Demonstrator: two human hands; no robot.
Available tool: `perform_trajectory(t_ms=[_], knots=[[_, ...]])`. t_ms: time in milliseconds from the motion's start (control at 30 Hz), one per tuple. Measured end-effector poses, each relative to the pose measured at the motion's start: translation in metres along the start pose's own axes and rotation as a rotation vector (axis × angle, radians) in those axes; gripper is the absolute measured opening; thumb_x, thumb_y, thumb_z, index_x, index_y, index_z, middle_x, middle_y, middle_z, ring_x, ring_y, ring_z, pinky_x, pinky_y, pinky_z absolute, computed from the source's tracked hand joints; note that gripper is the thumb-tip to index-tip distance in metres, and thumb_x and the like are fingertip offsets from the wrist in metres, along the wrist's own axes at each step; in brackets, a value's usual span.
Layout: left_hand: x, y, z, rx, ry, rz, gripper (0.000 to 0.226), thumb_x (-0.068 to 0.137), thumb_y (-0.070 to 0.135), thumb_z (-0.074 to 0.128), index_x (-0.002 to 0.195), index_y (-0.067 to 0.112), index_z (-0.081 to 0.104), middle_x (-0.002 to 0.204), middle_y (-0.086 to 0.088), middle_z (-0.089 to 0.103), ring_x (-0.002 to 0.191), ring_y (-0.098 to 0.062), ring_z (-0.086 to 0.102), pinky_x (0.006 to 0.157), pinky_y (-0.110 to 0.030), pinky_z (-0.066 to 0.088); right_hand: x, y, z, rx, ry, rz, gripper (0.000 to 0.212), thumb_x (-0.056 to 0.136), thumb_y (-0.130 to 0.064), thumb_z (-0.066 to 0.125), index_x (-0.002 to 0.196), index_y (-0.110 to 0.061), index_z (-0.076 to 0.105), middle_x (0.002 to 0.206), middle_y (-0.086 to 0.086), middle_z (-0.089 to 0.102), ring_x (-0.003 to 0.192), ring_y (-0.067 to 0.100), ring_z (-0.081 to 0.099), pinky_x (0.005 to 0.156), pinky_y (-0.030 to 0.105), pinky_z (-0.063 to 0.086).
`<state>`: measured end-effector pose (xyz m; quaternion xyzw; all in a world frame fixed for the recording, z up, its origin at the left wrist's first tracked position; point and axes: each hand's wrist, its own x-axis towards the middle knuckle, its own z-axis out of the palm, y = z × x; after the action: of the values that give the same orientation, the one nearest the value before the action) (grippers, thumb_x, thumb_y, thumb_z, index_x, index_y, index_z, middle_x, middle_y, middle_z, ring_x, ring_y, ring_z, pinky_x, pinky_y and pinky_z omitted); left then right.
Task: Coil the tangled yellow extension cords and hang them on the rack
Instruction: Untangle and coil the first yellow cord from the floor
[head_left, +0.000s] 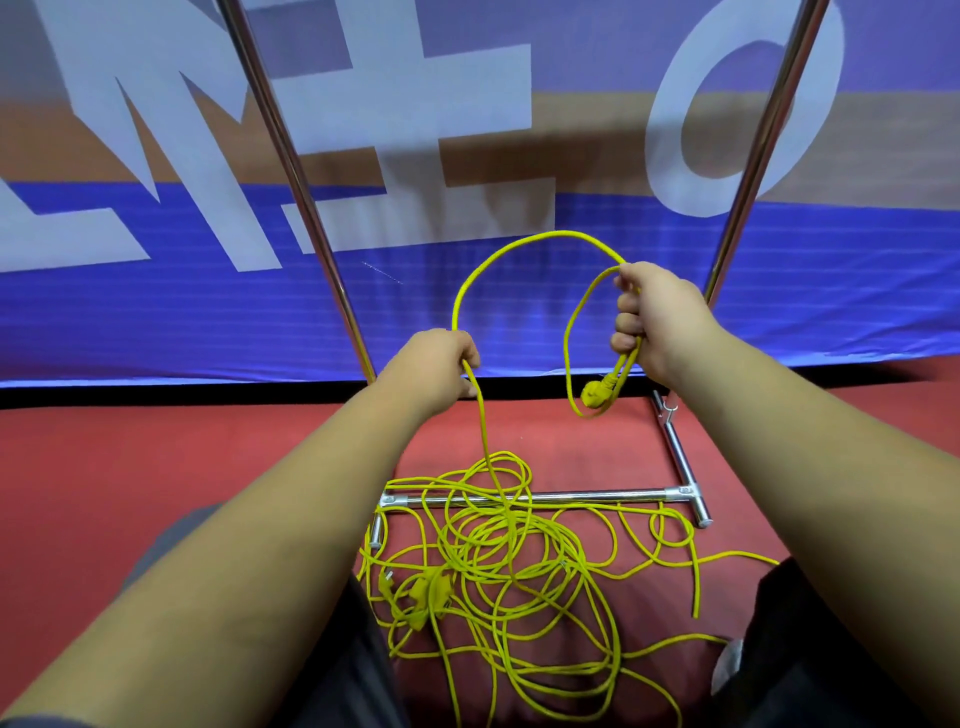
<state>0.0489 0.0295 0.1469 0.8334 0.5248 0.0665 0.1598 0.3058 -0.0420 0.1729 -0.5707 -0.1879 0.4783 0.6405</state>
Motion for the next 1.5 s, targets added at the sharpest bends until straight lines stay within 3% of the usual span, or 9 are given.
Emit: perform_trajectory(t_ms=[100,400,600,800,933,1100,1300,1400,1500], knots=[[0.002,0.002,-0.001,0.082,0.087,0.011,0.016,0.085,0.029,0.083,0.089,0.022,0.069,0.099,0.002,0.047,0.090,-0.023,0.055,0.078,-0.041,0.053,0.000,-0.001,0.000,0.016,0.012,0.018,0.017,0.102,-0.026,0.053,0.088,-0.017,0.057,0.056,-0.007,0.032,0.043,0.012,0.022,0.045,0.027,0.023],[0.003,0.000,0.004,0.099,-0.026,0.044,0.039,0.085,0.007,0.074,0.119,0.023,0.065,0.119,-0.008,0.050,0.093,-0.028,0.061,0.084,-0.042,0.055,-0.001,0.001,-0.001,-0.030,-0.011,0.013,0.017,0.106,-0.025,0.053,0.089,-0.020,0.054,0.057,-0.008,0.032,0.047,0.012,0.024,0.048,0.028,0.024],[-0.001,0.012,-0.009,0.179,0.138,0.009,0.038,0.084,0.066,0.072,0.082,0.028,0.074,0.095,0.003,0.047,0.087,-0.021,0.052,0.065,-0.035,0.041,-0.007,-0.005,-0.001,-0.215,-0.044,-0.018,0.012,0.104,-0.027,0.056,0.095,-0.021,0.059,0.063,-0.004,0.043,0.048,0.013,0.036,0.049,0.027,0.034],[-0.008,0.038,-0.021,-0.701,0.057,-0.256,0.042,0.095,0.031,0.055,0.065,0.004,0.065,0.062,-0.014,0.064,0.054,-0.027,0.059,0.065,-0.040,0.060,-0.002,0.007,-0.002,-0.505,-0.027,-0.036,0.011,0.101,-0.024,0.060,0.092,-0.017,0.059,0.072,0.004,0.056,0.051,0.019,0.046,0.052,0.029,0.040],[-0.016,0.037,-0.026,-1.208,-0.086,-0.420,0.029,0.102,0.021,0.049,0.095,0.000,0.067,0.075,-0.010,0.063,0.048,-0.012,0.043,0.053,-0.027,0.055,-0.003,0.012,-0.004,-0.773,0.048,-0.060,0.018,0.098,-0.018,0.059,0.081,-0.012,0.062,0.073,0.012,0.065,0.058,0.027,0.057,0.054,0.031,0.045],[-0.018,0.039,-0.031,-1.523,-0.249,-0.359,0.033,0.109,0.026,0.039,0.120,0.003,0.060,0.072,-0.002,0.048,0.047,-0.010,0.032,0.052,-0.025,0.044,-0.010,0.022,0.002,-0.673,-0.019,0.056,0.013,0.099,-0.016,0.058,0.091,-0.008,0.063,0.072,0.008,0.065,0.050,0.020,0.055,0.052,0.028,0.044],[-0.024,0.046,-0.019,-1.254,-0.280,-0.178,0.036,0.096,0.023,0.064,0.131,0.017,0.070,0.077,0.011,0.059,0.068,-0.006,0.056,0.091,-0.038,0.055,-0.010,0.028,0.011,-0.550,-0.210,0.230,0.008,0.102,-0.021,0.056,0.097,-0.019,0.062,0.064,-0.005,0.060,0.050,0.012,0.046,0.055,0.028,0.043],[-0.026,0.049,-0.015,-1.096,-0.250,-0.106,0.026,0.104,0.019,0.058,0.125,0.022,0.073,0.057,0.018,0.055,0.058,-0.004,0.049,0.076,-0.026,0.042,-0.012,0.035,0.017,-0.504,-0.292,0.281,0.012,0.104,-0.027,0.054,0.098,-0.022,0.062,0.072,-0.005,0.066,0.053,0.012,0.045,0.057,0.030,0.041],[-0.025,0.048,-0.012,-1.154,-0.250,-0.078,0.026,0.100,0.009,0.064,0.125,0.013,0.073,0.064,0.010,0.061,0.061,-0.007,0.056,0.066,-0.022,0.052,-0.014,0.039,0.022,-0.437,-0.292,0.284,0.013,0.105,-0.028,0.052,0.097,-0.023,0.062,0.076,-0.004,0.068,0.055,0.012,0.044,0.057,0.030,0.038]])
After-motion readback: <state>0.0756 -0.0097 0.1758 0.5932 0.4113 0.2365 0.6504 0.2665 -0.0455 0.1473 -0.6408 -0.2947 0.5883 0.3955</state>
